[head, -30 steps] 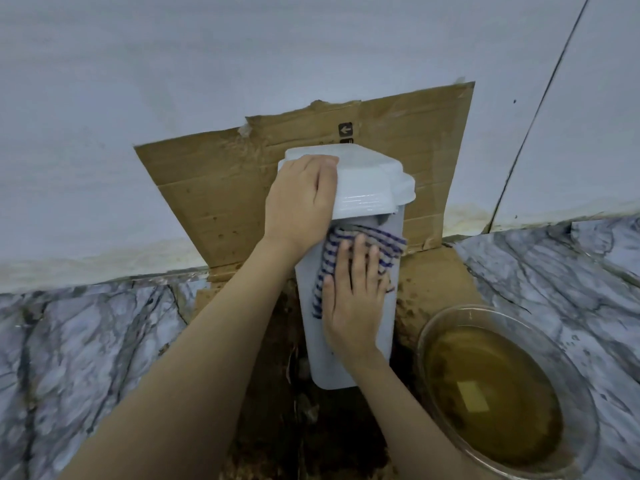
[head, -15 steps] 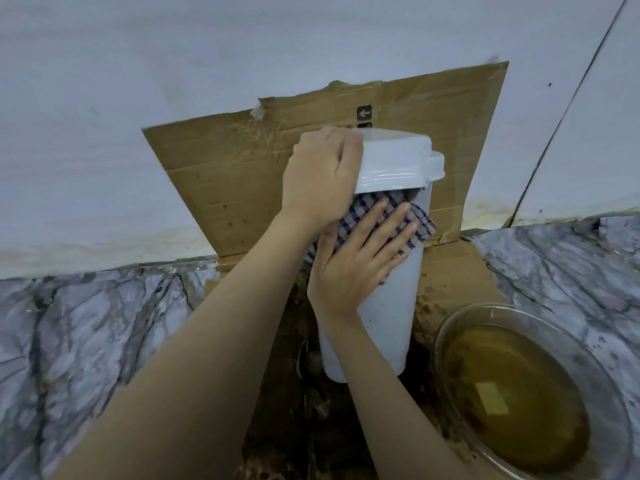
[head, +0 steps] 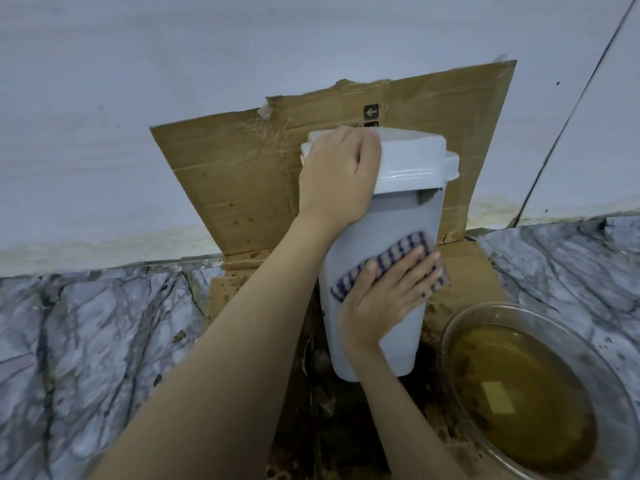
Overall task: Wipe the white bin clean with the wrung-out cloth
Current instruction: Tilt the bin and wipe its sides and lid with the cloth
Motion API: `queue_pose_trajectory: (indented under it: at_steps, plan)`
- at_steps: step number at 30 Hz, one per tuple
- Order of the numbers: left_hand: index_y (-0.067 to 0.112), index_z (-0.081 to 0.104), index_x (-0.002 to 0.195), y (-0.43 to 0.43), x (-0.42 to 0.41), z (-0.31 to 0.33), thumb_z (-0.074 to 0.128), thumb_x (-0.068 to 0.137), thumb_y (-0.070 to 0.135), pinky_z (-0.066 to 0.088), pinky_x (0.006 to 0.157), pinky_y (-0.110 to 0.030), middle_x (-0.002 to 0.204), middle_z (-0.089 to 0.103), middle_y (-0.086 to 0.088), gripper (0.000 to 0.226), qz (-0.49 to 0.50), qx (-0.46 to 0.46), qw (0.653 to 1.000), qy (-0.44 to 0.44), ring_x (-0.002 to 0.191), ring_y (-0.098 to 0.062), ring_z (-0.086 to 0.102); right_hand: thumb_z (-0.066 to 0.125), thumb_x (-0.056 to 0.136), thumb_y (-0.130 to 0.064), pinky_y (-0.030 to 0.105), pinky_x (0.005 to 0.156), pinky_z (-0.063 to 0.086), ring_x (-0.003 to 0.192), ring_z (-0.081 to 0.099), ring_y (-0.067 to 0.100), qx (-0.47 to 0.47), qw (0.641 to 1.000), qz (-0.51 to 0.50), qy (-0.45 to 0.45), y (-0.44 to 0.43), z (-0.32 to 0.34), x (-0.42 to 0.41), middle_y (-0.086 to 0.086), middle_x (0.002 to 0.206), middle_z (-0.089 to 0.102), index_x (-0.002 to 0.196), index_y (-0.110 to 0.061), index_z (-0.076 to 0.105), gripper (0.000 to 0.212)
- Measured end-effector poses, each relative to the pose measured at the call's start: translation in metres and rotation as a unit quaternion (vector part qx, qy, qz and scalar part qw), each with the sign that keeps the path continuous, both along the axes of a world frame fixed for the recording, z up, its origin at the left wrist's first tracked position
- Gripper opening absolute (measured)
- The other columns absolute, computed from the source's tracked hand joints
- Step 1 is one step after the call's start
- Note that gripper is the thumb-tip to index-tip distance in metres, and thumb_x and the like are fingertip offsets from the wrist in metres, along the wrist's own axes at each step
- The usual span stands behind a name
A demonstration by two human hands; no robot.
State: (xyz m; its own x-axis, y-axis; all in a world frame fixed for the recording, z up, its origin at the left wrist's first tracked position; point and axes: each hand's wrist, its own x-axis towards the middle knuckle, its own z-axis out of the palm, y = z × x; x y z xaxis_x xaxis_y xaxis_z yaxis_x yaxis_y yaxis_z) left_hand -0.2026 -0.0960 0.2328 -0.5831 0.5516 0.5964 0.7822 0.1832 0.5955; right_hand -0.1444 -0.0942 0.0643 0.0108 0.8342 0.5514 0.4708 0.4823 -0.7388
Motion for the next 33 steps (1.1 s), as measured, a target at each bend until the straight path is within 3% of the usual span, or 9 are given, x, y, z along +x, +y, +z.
queue_pose_trajectory:
  at_steps: [3, 6, 11, 17, 20, 26, 28, 30, 33]
  plan:
    - [-0.001, 0.065, 0.084, 0.001, 0.0, -0.002, 0.031, 0.097, 0.024, 0.023, 0.065, -0.021, 0.092, 0.067, -0.01, 0.044, 0.001, 0.008, 1.0, 0.002, 0.078, -0.006, 0.041, 0.01, 0.096, -0.055, 0.048, 0.113, 0.007, 0.143, 0.011, 0.033, -0.079, 0.991, -0.018, 0.102, 0.013, 0.053, -0.016, 0.017, 0.156, 0.017, 0.149, -0.007, 0.017, 0.071]
    - [-0.001, 0.064, 0.082, 0.001, 0.001, -0.002, 0.03, 0.096, 0.024, 0.024, 0.065, -0.021, 0.093, 0.067, -0.01, 0.044, 0.002, 0.011, 1.0, 0.005, 0.079, -0.012, 0.045, 0.01, 0.096, -0.054, 0.051, 0.112, 0.012, 0.142, 0.017, 0.035, -0.076, 0.989, -0.048, 0.115, 0.019, 0.068, -0.023, 0.015, 0.155, 0.023, 0.148, -0.009, 0.022, 0.07]
    - [-0.004, 0.066, 0.088, 0.0, 0.0, -0.001, 0.03, 0.096, 0.024, 0.026, 0.066, -0.022, 0.09, 0.067, -0.013, 0.046, 0.002, 0.016, 1.0, 0.003, 0.08, -0.012, 0.046, 0.019, 0.1, -0.047, 0.051, 0.107, 0.026, 0.137, 0.027, 0.037, -0.016, 0.996, -0.062, 0.06, 0.012, 0.023, -0.01, 0.019, 0.149, 0.034, 0.143, -0.005, 0.034, 0.062]
    - [-0.001, 0.066, 0.089, 0.0, 0.003, -0.003, 0.03, 0.095, 0.026, 0.03, 0.068, -0.01, 0.085, 0.065, -0.009, 0.046, 0.011, 0.017, 1.0, -0.007, 0.078, -0.012, 0.045, 0.018, 0.1, -0.05, 0.052, 0.107, 0.026, 0.134, 0.029, 0.042, -0.106, 0.991, -0.039, 0.07, -0.006, -0.053, 0.025, 0.021, 0.148, 0.033, 0.146, -0.006, 0.026, 0.063]
    - [0.0, 0.067, 0.09, 0.001, 0.003, -0.004, 0.029, 0.094, 0.027, 0.03, 0.068, -0.007, 0.087, 0.065, -0.006, 0.047, 0.016, 0.015, 1.0, -0.011, 0.08, -0.011, 0.045, 0.014, 0.099, -0.051, 0.048, 0.11, 0.017, 0.135, 0.028, 0.042, -0.129, 0.988, -0.025, 0.082, -0.007, -0.055, 0.029, 0.022, 0.149, 0.031, 0.146, -0.004, 0.023, 0.068]
    - [0.001, 0.067, 0.093, 0.004, 0.003, -0.003, 0.027, 0.093, 0.027, 0.028, 0.062, -0.019, 0.092, 0.066, -0.007, 0.048, 0.014, 0.013, 1.0, -0.006, 0.083, -0.01, 0.044, 0.011, 0.099, -0.047, 0.055, 0.111, 0.013, 0.14, 0.013, 0.035, -0.064, 0.994, -0.029, 0.079, -0.011, 0.017, -0.02, 0.022, 0.152, 0.023, 0.147, -0.011, 0.013, 0.06]
    - [0.003, 0.067, 0.095, 0.002, 0.003, -0.004, 0.026, 0.093, 0.028, 0.029, 0.064, -0.014, 0.094, 0.064, -0.002, 0.048, 0.014, 0.013, 1.0, -0.007, 0.084, -0.008, 0.043, 0.011, 0.1, -0.045, 0.055, 0.11, 0.016, 0.139, 0.018, 0.038, -0.027, 0.997, -0.041, 0.064, -0.016, 0.039, -0.039, 0.021, 0.149, 0.03, 0.15, -0.015, 0.008, 0.058]
    - [0.011, 0.067, 0.1, 0.002, 0.003, -0.004, 0.026, 0.094, 0.029, 0.029, 0.066, -0.006, 0.095, 0.059, 0.007, 0.046, 0.014, 0.009, 1.0, -0.015, 0.088, -0.007, 0.044, 0.012, 0.101, -0.045, 0.056, 0.109, 0.022, 0.138, 0.023, 0.037, 0.005, 0.997, -0.054, 0.055, -0.016, 0.043, -0.046, 0.019, 0.147, 0.035, 0.15, -0.02, -0.002, 0.058]
    - [0.013, 0.067, 0.102, 0.001, 0.003, -0.002, 0.024, 0.094, 0.031, 0.028, 0.062, -0.012, 0.095, 0.056, 0.01, 0.047, 0.011, 0.007, 1.0, -0.016, 0.091, -0.008, 0.045, 0.022, 0.099, -0.043, 0.054, 0.11, 0.02, 0.139, 0.022, 0.036, 0.05, 0.998, -0.033, 0.029, -0.019, 0.017, -0.033, 0.013, 0.151, 0.029, 0.15, -0.024, -0.001, 0.059]
